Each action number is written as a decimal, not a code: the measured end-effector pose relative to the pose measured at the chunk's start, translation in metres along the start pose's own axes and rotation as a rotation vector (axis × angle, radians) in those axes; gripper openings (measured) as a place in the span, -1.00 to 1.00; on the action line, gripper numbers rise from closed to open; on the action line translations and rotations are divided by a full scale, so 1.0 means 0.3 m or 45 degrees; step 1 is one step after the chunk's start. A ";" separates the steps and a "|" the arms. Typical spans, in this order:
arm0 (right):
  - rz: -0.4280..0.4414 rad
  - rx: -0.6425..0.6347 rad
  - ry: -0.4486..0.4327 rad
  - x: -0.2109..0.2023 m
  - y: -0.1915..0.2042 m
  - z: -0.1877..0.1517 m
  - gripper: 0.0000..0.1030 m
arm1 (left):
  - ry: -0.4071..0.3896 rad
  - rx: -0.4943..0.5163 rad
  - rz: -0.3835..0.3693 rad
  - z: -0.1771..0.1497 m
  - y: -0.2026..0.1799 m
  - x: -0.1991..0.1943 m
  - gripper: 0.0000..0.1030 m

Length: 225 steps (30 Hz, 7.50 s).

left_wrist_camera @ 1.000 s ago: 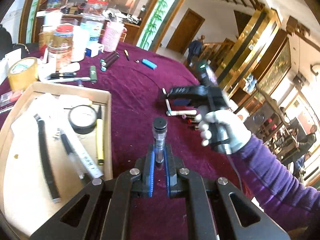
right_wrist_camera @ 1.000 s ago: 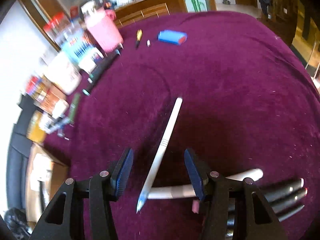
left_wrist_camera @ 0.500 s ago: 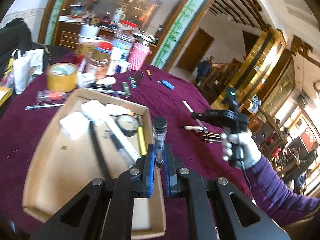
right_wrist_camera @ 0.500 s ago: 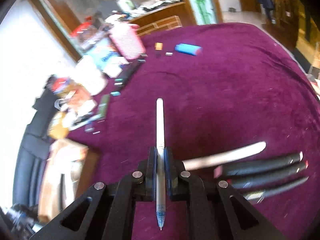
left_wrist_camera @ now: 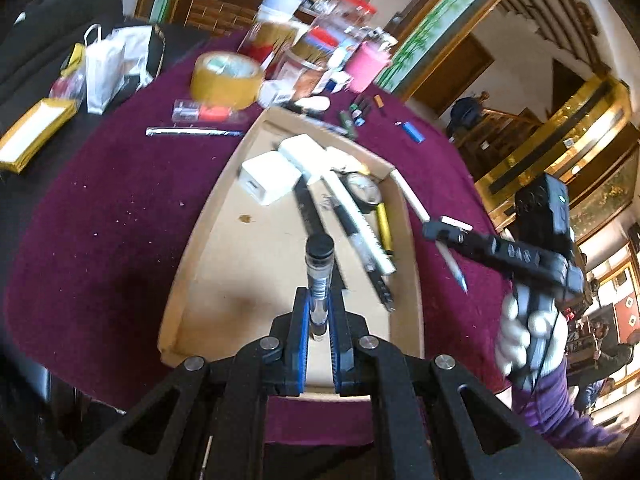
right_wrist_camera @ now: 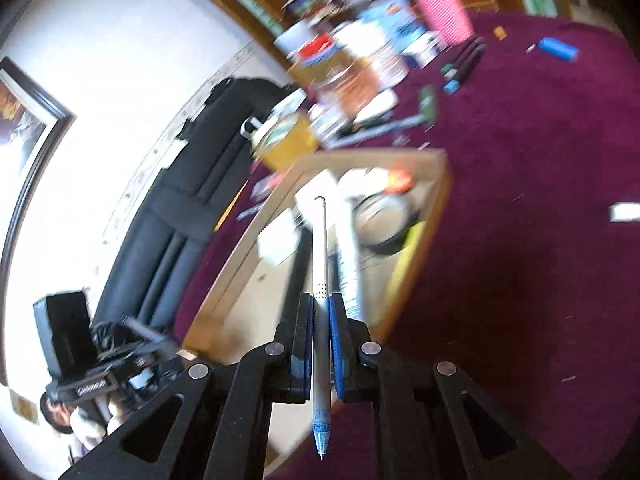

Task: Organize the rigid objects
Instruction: 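Lower both pens into the tray and open both tools, then move both tools away from the tray toward the markers on the carpet, then grasp the red-capped black marker with the left tool, then carry the red-capped marker to the tray with the left tool while the right tool grasps the white marker, then lower both markers into the tray and open both tools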

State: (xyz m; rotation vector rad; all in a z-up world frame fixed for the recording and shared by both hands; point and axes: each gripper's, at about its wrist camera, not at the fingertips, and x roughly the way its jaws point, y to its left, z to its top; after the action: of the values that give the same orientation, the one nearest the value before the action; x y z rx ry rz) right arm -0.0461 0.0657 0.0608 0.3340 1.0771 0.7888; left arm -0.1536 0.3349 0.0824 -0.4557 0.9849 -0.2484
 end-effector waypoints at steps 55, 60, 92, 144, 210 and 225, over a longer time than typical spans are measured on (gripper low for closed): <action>-0.989 -0.312 -0.451 -0.320 -0.190 -0.143 0.33 | -0.101 0.254 0.158 -0.092 -0.465 0.155 0.47; -1.027 -0.279 -0.445 -0.353 -0.249 -0.155 0.33 | -0.050 0.331 0.137 -0.122 -0.560 0.221 0.47; -0.337 0.542 -0.557 -0.697 -1.017 -0.074 0.39 | 0.054 0.416 0.063 -0.091 -0.801 0.778 0.56; 0.035 0.474 -0.561 -0.723 -0.935 -0.106 0.56 | 0.095 0.481 0.356 0.094 -0.865 0.929 -0.32; -0.590 0.327 -0.235 -0.306 -0.540 0.190 -0.74 | -0.308 -0.024 -0.010 -0.058 -0.087 0.100 -0.69; -0.099 -0.026 0.058 0.010 0.012 0.053 -0.72 | -0.191 -0.190 0.250 -0.029 0.030 0.175 -0.22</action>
State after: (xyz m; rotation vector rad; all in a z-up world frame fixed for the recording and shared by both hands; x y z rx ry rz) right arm -0.0329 0.0722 0.0682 0.2564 1.1178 0.7404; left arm -0.1330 0.3193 0.0352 -0.5025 0.8969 0.0363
